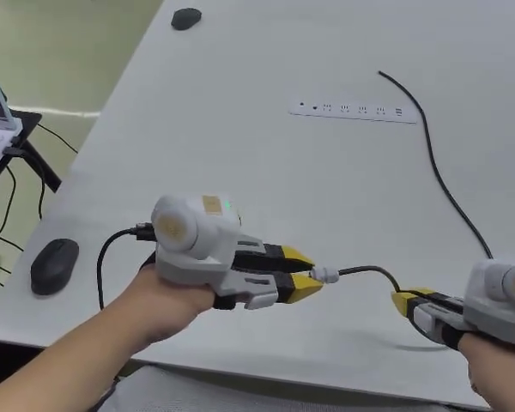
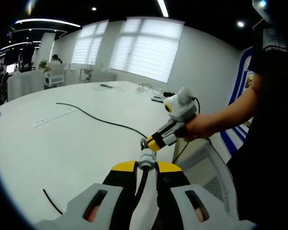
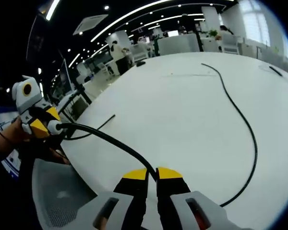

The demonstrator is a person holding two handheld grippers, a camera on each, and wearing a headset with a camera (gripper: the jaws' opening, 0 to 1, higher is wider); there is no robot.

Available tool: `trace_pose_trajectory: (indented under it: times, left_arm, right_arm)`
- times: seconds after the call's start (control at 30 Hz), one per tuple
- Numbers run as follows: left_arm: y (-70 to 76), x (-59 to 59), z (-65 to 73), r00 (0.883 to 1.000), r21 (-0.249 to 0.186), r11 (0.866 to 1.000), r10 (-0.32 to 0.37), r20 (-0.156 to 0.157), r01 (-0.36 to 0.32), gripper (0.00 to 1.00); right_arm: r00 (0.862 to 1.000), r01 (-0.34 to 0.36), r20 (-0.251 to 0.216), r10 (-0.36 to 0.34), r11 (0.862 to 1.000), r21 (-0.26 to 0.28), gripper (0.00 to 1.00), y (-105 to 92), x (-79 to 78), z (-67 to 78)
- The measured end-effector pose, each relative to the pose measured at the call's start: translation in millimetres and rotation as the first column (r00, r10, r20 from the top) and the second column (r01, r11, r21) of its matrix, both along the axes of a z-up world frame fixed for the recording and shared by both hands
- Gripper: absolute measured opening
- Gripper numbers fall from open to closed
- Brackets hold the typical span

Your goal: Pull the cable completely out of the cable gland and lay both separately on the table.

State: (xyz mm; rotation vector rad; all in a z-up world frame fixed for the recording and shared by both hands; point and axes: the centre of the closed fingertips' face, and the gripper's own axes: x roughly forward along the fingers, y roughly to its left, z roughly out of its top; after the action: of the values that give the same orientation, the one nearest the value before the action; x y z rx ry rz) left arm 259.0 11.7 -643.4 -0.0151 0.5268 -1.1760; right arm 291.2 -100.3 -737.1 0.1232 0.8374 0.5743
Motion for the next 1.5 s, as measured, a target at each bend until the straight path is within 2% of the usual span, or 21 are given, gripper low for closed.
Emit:
trace_pose_trajectory:
  times: [0.2,0.43,0.57,0.63,0.73,0.8,0.83,0.93,0.97,1.03,1.07,1.13,1.17,1.3,1.37,1.4,1.43,1.47,1.5]
  left_arm:
    - [3.1,2.3,-1.5,1.000,0.008,1.000,0.010,-0.003,-0.010,0.14]
    - [1.4,2.9,-2.9,1.000,0.016,1.000,0.007,-0.006,-0.007,0.14]
    - [1.0,2.5,-2.4,1.000,0.013,1.000,0.008,-0.007,-0.008,0.14]
    - [0.7,1.6,-2.6,1.000,0.017,1.000,0.002,-0.006,-0.002,0.14]
    - [0.6,0.0,-2.9,1.000,0.023,1.000,-0.002,-0.007,0.002,0.14]
    - [0.7,-1.1,-3.2,1.000,0.026,1.000,-0.002,-0.007,0.003,0.14]
    - [0.5,-2.1,-3.3,1.000,0.028,1.000,-0.004,-0.007,0.004,0.14]
    - [0.2,-5.5,-5.3,1.000,0.036,0.999,-0.015,-0.007,0.016,0.14]
    - [0.5,-6.4,-6.3,1.000,0.042,0.999,-0.016,-0.011,0.017,0.14]
    - [0.5,-8.0,-7.2,1.000,0.049,0.999,-0.019,-0.011,0.020,0.14]
    - [0.4,-8.6,-7.0,1.000,0.049,0.999,-0.020,-0.012,0.020,0.14]
    - [0.3,-8.9,-7.0,1.000,0.048,0.999,-0.019,-0.012,0.020,0.14]
    - [0.3,-9.0,-7.3,1.000,0.049,0.999,-0.020,-0.012,0.021,0.14]
    - [-0.3,-10.9,-10.1,0.999,0.057,0.998,-0.023,-0.022,0.024,0.14]
    - [-0.7,-12.3,-11.5,0.999,0.064,0.998,-0.027,-0.025,0.029,0.14]
    - [-1.0,-12.7,-11.7,0.999,0.065,0.997,-0.027,-0.023,0.029,0.14]
    - [-1.2,-12.9,-11.9,0.999,0.064,0.998,-0.027,-0.023,0.029,0.14]
    - [-1.5,-13.0,-11.8,0.999,0.064,0.998,-0.026,-0.022,0.027,0.14]
    - [-1.7,-13.0,-11.8,0.999,0.064,0.998,-0.025,-0.021,0.026,0.14]
  right_arm:
    - [1.000,-0.021,0.021,0.021,1.000,-0.003,0.02,0.6,-2.4,2.6]
    - [0.994,-0.077,0.077,0.081,0.995,-0.062,0.02,-0.4,-1.8,3.7]
    - [0.990,-0.099,0.091,0.105,0.992,-0.078,0.03,-1.3,-0.9,3.3]
    - [0.983,-0.136,0.113,0.148,0.986,-0.100,0.04,0.7,-2.5,5.3]
    - [0.969,-0.178,0.152,0.197,0.975,-0.130,0.16,5.8,-4.2,12.0]
    - [0.944,-0.242,0.182,0.274,0.954,-0.176,0.17,10.8,-6.7,17.5]
    - [0.927,-0.275,0.201,0.315,0.940,-0.204,0.19,14.4,-8.7,21.7]
    - [0.892,-0.338,0.231,0.388,0.913,-0.226,0.23,27.1,-15.8,32.6]
    - [0.873,-0.365,0.239,0.425,0.895,-0.256,0.23,31.4,-18.5,35.9]
    - [0.850,-0.397,0.243,0.468,0.871,-0.290,0.23,38.0,-21.9,39.7]
    - [0.831,-0.417,0.249,0.497,0.854,-0.312,0.23,43.5,-23.6,42.5]
    - [0.813,-0.436,0.261,0.520,0.841,-0.320,0.23,52.5,-25.8,48.0]
    - [0.800,-0.447,0.269,0.536,0.832,-0.329,0.23,58.7,-27.0,52.7]
    - [0.741,-0.482,0.295,0.603,0.784,-0.391,0.19,74.6,-30.0,66.8]
    - [0.703,-0.504,0.307,0.641,0.754,-0.422,0.17,83.3,-33.2,73.2]
    - [0.680,-0.517,0.309,0.665,0.733,-0.441,0.15,87.8,-36.0,75.3]
    - [0.668,-0.522,0.306,0.679,0.720,-0.457,0.13,89.6,-37.3,75.8]
    - [0.647,-0.529,0.300,0.701,0.696,-0.484,0.12,91.3,-38.5,75.3]
    - [0.640,-0.532,0.295,0.710,0.685,-0.497,0.11,91.8,-39.2,74.2]
